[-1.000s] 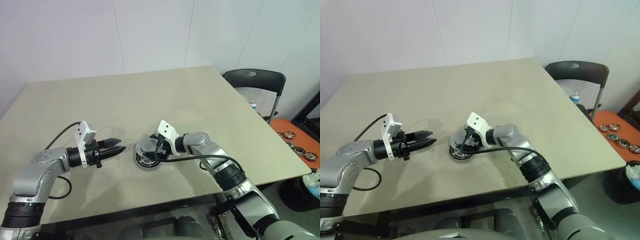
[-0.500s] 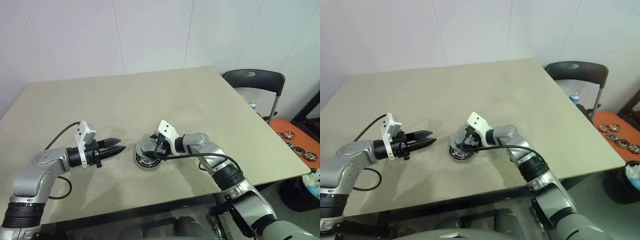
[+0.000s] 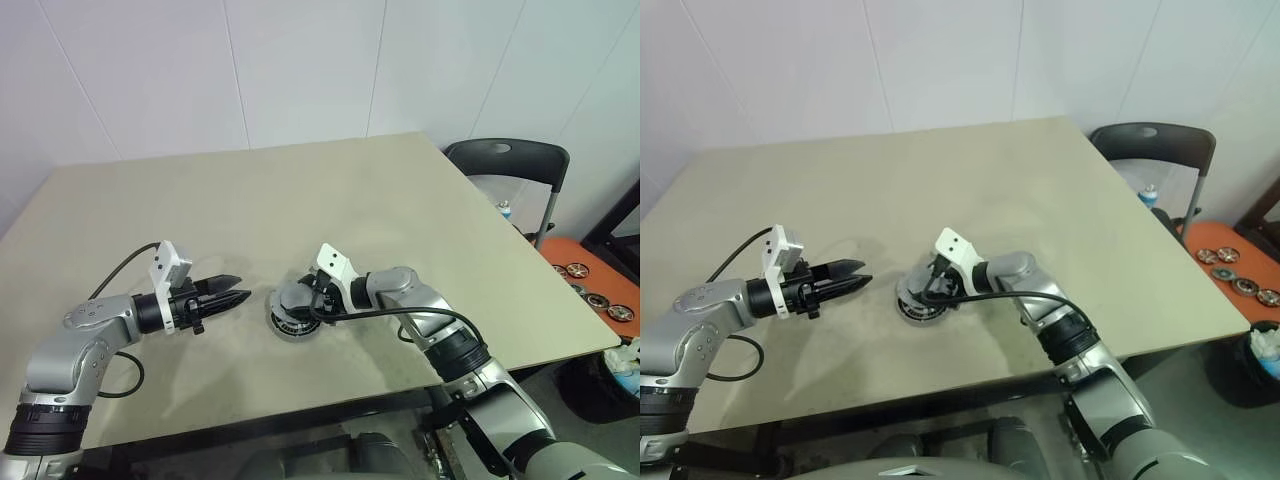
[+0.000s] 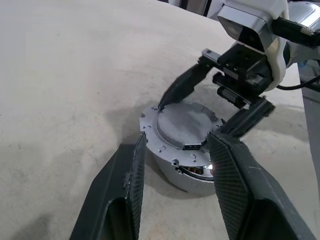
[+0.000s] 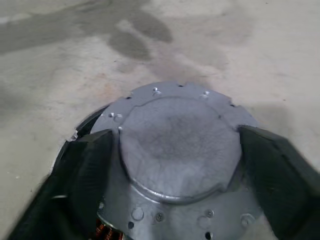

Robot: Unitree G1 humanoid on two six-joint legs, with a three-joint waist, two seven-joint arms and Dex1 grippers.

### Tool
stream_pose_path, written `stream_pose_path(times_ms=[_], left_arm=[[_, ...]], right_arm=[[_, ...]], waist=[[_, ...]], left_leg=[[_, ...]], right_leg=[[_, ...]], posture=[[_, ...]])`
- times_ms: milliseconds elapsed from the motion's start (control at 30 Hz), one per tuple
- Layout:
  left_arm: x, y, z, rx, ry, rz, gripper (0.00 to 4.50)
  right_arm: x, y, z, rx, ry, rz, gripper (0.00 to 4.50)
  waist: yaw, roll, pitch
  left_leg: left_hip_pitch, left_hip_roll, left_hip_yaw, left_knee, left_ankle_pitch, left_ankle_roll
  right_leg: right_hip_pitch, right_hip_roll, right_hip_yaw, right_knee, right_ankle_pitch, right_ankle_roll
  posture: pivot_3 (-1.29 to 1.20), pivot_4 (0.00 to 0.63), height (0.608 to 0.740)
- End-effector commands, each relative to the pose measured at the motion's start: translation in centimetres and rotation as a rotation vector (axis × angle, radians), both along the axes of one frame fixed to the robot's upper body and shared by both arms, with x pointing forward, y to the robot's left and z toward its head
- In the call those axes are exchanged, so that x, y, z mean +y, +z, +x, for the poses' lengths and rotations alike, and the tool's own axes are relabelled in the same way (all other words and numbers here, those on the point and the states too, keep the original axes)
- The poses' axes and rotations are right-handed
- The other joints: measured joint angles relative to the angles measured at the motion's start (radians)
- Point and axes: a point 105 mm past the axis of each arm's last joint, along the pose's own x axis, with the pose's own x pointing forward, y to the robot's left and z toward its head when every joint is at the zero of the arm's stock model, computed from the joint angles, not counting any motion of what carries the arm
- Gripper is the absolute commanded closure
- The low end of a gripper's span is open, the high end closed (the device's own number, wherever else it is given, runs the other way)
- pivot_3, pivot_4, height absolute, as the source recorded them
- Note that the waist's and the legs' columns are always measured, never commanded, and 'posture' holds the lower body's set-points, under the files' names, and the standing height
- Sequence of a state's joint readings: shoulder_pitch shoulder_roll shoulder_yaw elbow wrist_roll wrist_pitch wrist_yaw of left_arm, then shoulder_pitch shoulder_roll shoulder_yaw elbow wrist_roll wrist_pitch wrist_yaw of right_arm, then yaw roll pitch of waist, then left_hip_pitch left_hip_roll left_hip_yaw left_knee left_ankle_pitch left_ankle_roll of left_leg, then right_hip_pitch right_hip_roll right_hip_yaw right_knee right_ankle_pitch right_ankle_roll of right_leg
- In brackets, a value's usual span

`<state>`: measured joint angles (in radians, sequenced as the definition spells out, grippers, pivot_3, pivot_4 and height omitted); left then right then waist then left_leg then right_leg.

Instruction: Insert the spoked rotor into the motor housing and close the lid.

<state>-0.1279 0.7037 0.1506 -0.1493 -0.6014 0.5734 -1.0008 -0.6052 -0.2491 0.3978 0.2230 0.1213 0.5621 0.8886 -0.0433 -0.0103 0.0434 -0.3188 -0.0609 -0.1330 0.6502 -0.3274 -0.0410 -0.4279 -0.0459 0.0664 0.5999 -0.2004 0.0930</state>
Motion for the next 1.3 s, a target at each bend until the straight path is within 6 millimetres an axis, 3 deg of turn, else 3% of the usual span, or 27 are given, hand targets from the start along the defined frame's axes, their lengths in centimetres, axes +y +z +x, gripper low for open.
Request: stream_pose_path(times_ms=[33,267,533,767,1033,1167,1300], left_arm=[[0.1,1.3,0.2,-0.059,0.001,0.003,2.41],[0.2,1.4,0.4,-0.063,0.001,0.004,2.41],[0.1,1.4,0.5,-0.066,-0.002,0.008,2.41],[0.1,1.4,0.5,-0.067,-0.007,0.009,2.41],[0.2,1.4,0.3,-0.062,-0.005,0.009,2.41],[0.4,1.3,0.1,-0.062,0.002,0.011,2.41],[0.3,1.3,0.0,-0.060,0.007,0.010,2.41]], right_arm=[[-0.3,-0.6,0.5,-0.016,-0.033,-0.040,1.18],[-0.8,-1.1,0.5,-0.011,-0.041,-0.052,1.18],[-1.3,0.9,0.0,0.103,0.002,0.073,1.18],[-2.6,0.9,0.6,0.112,-0.006,0.066,1.18],[-1.9,1.8,-1.0,0.097,0.130,0.066,1.18],[-1.0,4.0,-0.2,0.024,0.110,0.145,1.18],[-0.3,4.7,-0.2,-0.033,0.128,0.158,1.18]], waist=[[0.000,0.000,0.000],[0.000,0.000,0.000],[0.002,0.000,0.000],[0.006,0.000,0.000],[0.006,0.000,0.000],[0.003,0.000,0.000],[0.000,0.000,0.000]], left_leg=[[0.000,0.000,0.000,0.000,0.000,0.000],[0.002,0.000,0.000,0.001,0.001,-0.002],[0.003,0.000,0.000,0.001,0.001,-0.002],[0.000,-0.001,0.000,0.000,0.001,-0.002],[0.000,-0.001,0.000,0.001,0.001,-0.002],[0.000,0.000,0.000,0.000,0.001,-0.002],[0.000,0.000,0.000,0.000,0.001,-0.002]], right_leg=[[0.000,0.000,0.000,0.000,0.000,0.000],[0.002,0.000,0.000,0.001,0.001,-0.001],[0.004,0.001,0.000,0.000,0.001,-0.001],[0.001,-0.001,0.000,-0.002,0.001,-0.001],[0.001,-0.001,0.000,-0.001,0.001,-0.001],[0.001,0.000,0.000,-0.001,0.001,-0.001],[0.001,0.000,0.000,-0.001,0.001,-0.001]], posture=[[0.00,0.000,0.740],[0.00,0.000,0.740],[0.00,0.000,0.740],[0.00,0.000,0.740],[0.00,0.000,0.740],[0.00,0.000,0.740],[0.00,0.000,0.740]])
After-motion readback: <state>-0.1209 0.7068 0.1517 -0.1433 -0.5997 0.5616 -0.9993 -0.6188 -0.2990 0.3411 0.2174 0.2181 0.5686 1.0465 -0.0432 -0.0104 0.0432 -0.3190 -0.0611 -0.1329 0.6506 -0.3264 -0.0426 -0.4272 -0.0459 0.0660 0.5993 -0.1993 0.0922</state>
